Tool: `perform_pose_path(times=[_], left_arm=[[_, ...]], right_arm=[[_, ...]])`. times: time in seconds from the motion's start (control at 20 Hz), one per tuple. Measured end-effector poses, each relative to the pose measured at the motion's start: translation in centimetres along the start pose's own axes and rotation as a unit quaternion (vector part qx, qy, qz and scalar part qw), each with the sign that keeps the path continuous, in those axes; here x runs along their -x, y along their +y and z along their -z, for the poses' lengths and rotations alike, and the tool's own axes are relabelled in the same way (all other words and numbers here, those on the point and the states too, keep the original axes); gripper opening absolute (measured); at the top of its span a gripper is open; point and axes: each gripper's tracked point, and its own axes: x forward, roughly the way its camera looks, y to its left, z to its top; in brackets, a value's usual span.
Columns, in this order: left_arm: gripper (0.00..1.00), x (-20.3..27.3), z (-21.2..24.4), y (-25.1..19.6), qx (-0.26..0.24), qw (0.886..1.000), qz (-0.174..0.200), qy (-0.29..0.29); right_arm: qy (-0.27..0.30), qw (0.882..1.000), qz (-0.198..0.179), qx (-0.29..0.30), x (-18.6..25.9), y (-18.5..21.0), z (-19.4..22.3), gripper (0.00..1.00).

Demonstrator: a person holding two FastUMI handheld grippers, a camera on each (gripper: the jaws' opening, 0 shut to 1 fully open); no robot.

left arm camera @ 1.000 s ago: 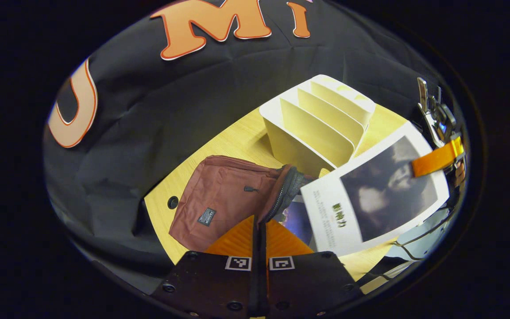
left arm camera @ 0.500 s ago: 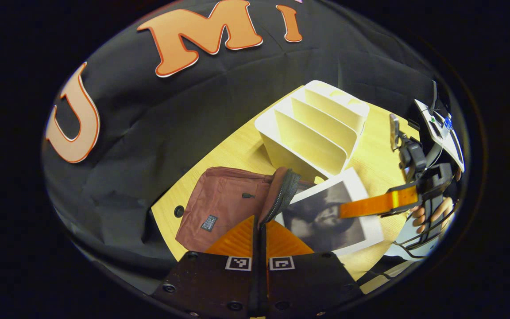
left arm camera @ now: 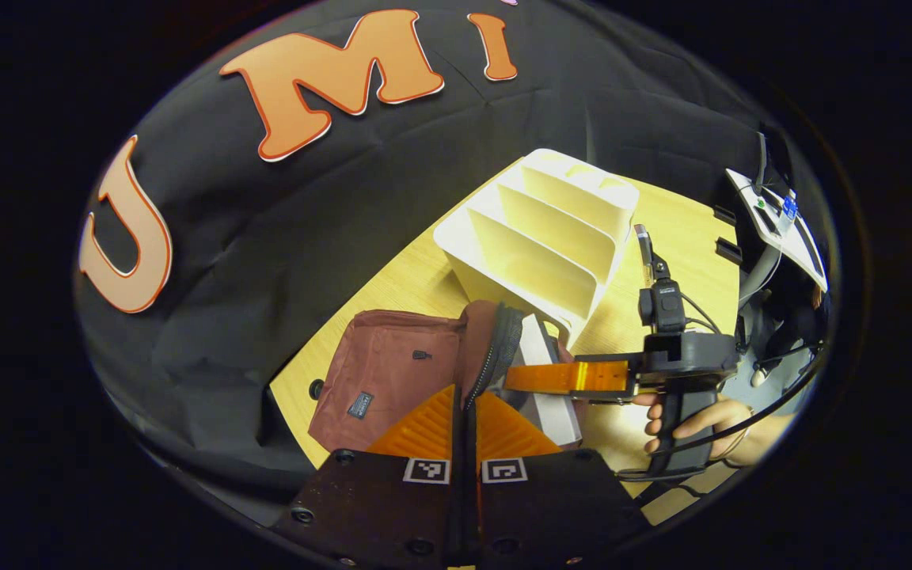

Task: Open the schoolbag, grab two books from the bookshelf and put them into the schoolbag.

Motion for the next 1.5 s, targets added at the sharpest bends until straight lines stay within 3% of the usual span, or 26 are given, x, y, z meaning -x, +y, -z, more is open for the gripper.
perform_pose_path(times=[0.1, 0.15, 0.25, 0.3, 0.5, 0.65, 0.75, 1.05, 1.3, 1.35, 1.45, 1.5], left_arm=[[0.01, 0.0, 0.0, 0.5, -0.005, 1.000, -0.006, 0.001], [0.01, -0.2, 0.1, 0.7, -0.006, 1.000, -0.008, 0.002], [0.01, -0.4, 0.6, 0.8, 0.005, 1.000, -0.005, 0.002], [0.01, -0.6, 0.9, 0.8, 0.013, 1.000, 0.000, 0.003], [0.01, -1.2, 1.9, 0.3, 0.037, 0.999, 0.016, 0.002], [0.01, -1.3, 2.3, 0.0, 0.045, 0.999, 0.020, -0.001], [0.01, -1.5, 2.6, -0.6, 0.051, 0.998, 0.024, -0.002], [0.01, -2.1, 3.7, -2.7, 0.084, 0.996, 0.035, 0.017], [0.06, -2.3, 5.7, -6.1, 0.129, 0.989, 0.043, 0.057], [0.29, -2.3, 6.1, -6.8, 0.142, 0.987, 0.040, 0.063], [0.63, -2.3, 6.9, -8.2, 0.168, 0.983, 0.031, 0.073], [0.63, -2.3, 7.3, -8.9, 0.179, 0.981, 0.024, 0.077]], right_arm=[[0.002, 1.000, 0.007, 0.008, -0.5, -0.2, 1.0, 0.32], [0.012, 1.000, 0.012, 0.012, -0.5, -0.4, 1.6, 0.43], [0.036, 0.998, 0.042, 0.010, -0.2, -1.6, 2.6, 0.36], [0.044, 0.997, 0.062, 0.014, 0.3, -2.5, 2.8, 0.39], [0.055, 0.992, 0.111, 0.032, 2.9, -4.4, 2.2, 0.61], [0.061, 0.987, 0.138, 0.060, 5.2, -5.2, 1.4, 0.85], [0.059, 0.983, 0.154, 0.085, 6.7, -5.6, 0.2, 0.94], [0.050, 0.977, 0.172, 0.115, 11.0, -5.7, -4.7, 0.98], [0.083, 0.969, 0.185, 0.142, 14.4, -6.2, -8.5, 0.98], [0.092, 0.965, 0.192, 0.154, 15.0, -6.4, -9.3, 0.98], [0.106, 0.957, 0.203, 0.180, 16.1, -6.8, -11.1, 0.97], [0.112, 0.954, 0.204, 0.190, 16.6, -6.6, -11.9, 0.97]])
